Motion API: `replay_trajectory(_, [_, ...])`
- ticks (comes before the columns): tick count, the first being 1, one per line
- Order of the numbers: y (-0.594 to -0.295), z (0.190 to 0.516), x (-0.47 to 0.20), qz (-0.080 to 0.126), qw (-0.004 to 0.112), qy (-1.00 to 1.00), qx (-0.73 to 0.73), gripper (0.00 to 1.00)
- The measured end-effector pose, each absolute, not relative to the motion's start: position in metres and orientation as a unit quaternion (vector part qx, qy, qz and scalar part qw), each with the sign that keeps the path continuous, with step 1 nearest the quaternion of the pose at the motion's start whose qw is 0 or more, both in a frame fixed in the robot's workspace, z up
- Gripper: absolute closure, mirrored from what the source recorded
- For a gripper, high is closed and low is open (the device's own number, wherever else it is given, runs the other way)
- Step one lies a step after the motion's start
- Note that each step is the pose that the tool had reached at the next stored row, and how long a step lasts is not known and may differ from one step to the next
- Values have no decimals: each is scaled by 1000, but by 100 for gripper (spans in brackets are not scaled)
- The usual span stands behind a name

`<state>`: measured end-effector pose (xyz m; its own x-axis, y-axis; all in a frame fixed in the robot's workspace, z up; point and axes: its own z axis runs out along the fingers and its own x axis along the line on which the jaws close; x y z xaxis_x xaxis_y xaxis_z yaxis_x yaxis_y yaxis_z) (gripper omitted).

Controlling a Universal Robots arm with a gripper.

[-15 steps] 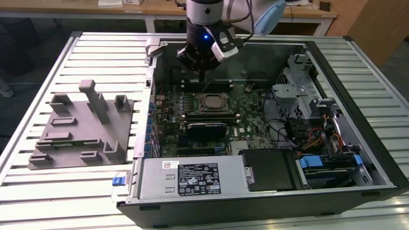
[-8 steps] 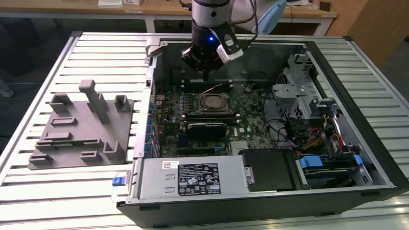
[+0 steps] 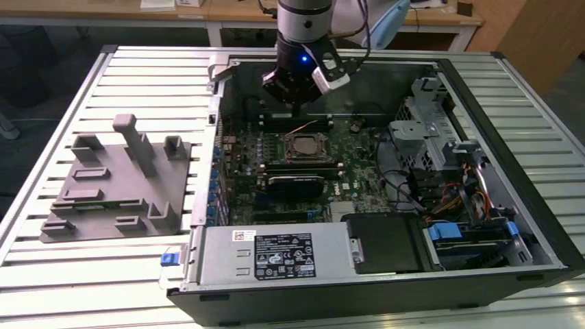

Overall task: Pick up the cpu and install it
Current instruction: 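Install the first cpu locking lever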

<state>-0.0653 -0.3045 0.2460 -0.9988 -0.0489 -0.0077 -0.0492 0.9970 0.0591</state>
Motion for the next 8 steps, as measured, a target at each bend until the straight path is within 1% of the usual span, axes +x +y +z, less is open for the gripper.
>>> replay_trajectory(8, [-305,242,-59,30,3,999,-24,89])
